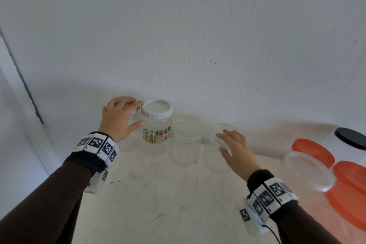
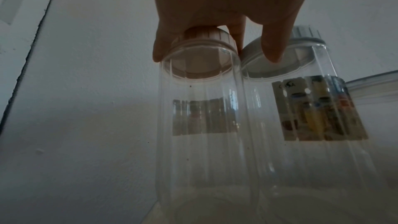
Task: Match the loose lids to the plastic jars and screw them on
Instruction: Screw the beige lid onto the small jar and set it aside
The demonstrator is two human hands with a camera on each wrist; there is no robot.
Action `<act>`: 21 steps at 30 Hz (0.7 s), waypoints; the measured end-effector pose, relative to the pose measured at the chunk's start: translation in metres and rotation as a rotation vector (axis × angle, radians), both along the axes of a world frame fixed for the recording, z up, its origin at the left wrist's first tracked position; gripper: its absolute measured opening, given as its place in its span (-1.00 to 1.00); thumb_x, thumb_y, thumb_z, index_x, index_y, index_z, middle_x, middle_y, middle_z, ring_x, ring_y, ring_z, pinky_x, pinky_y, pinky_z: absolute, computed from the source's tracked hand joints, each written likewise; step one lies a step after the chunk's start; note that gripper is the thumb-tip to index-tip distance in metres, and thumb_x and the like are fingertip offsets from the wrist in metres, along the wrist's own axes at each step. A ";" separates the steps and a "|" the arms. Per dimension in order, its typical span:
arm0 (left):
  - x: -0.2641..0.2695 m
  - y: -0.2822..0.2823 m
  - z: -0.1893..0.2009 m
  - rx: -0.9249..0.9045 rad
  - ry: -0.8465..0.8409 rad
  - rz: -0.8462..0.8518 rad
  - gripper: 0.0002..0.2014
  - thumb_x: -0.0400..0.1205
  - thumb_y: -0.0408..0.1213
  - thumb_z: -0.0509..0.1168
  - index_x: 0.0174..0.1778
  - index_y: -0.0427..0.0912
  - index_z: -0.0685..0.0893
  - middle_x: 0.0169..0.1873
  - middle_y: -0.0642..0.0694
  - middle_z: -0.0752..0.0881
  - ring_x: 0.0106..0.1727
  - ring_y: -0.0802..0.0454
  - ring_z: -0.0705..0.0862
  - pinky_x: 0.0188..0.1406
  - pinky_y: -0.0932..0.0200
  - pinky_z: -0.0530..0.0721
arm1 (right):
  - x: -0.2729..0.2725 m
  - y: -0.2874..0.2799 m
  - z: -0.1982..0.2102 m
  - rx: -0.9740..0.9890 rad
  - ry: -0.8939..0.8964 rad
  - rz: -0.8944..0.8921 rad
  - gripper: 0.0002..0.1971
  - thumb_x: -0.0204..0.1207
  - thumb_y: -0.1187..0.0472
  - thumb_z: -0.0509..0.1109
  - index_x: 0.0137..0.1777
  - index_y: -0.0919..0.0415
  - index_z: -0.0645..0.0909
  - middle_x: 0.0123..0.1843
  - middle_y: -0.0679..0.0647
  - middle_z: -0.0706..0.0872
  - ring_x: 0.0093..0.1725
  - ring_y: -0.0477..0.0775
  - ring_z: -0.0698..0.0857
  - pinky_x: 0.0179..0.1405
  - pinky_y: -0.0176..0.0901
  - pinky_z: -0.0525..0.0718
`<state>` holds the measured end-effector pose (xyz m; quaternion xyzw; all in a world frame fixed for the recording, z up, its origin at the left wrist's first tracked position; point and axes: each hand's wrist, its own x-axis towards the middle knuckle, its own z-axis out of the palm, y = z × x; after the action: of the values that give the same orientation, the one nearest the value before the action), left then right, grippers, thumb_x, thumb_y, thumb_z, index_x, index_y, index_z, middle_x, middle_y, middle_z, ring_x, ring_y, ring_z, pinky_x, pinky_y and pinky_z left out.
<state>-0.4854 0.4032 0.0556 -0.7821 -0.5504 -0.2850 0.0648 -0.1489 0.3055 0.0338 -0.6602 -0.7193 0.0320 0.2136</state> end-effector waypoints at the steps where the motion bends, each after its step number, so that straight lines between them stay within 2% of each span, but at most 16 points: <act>1: 0.000 0.000 0.001 -0.008 -0.006 0.004 -0.44 0.45 0.02 0.42 0.38 0.02 0.53 0.34 -0.04 0.53 0.41 -0.19 0.32 0.27 -0.44 0.36 | -0.001 0.000 0.000 -0.002 0.001 0.004 -0.57 0.63 0.22 0.23 0.51 0.08 0.38 0.59 0.06 0.30 0.60 0.14 0.13 0.56 -0.02 0.18; 6: 0.003 -0.001 0.002 -0.047 -0.066 0.042 -0.43 0.51 -0.08 0.40 0.42 -0.15 0.47 0.43 -0.09 0.47 0.48 -0.15 0.28 0.37 -0.46 0.27 | -0.004 0.004 0.001 -0.015 0.012 0.012 -0.56 0.64 0.21 0.22 0.52 0.07 0.36 0.60 0.06 0.28 0.61 0.13 0.09 0.57 -0.03 0.15; 14: 0.002 -0.003 0.004 -0.035 -0.083 0.034 -0.54 0.56 -0.33 0.35 0.40 -0.22 0.50 0.41 -0.11 0.48 0.48 -0.15 0.29 0.39 -0.51 0.22 | -0.013 0.006 0.002 -0.015 -0.016 -0.004 -0.56 0.64 0.20 0.22 0.52 0.06 0.36 0.59 0.04 0.30 0.60 0.12 0.11 0.56 -0.02 0.20; 17: 0.003 -0.003 0.005 -0.046 -0.078 0.035 -0.54 0.56 -0.33 0.35 0.41 -0.22 0.50 0.42 -0.11 0.48 0.48 -0.15 0.29 0.38 -0.53 0.21 | -0.013 0.006 0.002 -0.024 -0.032 -0.006 -0.55 0.64 0.18 0.21 0.53 0.06 0.35 0.60 0.04 0.29 0.61 0.11 0.11 0.58 -0.01 0.19; 21: 0.002 -0.004 0.007 -0.091 -0.061 0.041 -0.51 0.57 -0.24 0.34 0.44 -0.17 0.46 0.45 -0.06 0.43 0.51 -0.09 0.24 0.41 -0.51 0.16 | -0.010 0.003 0.006 -0.041 -0.045 0.007 -0.54 0.65 0.12 0.20 0.54 0.04 0.31 0.62 0.05 0.21 0.62 0.10 0.10 0.59 0.03 0.15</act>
<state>-0.4831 0.3987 0.0629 -0.7637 -0.5805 -0.2818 0.0184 -0.1590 0.3082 0.0396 -0.6624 -0.7255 0.0328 0.1838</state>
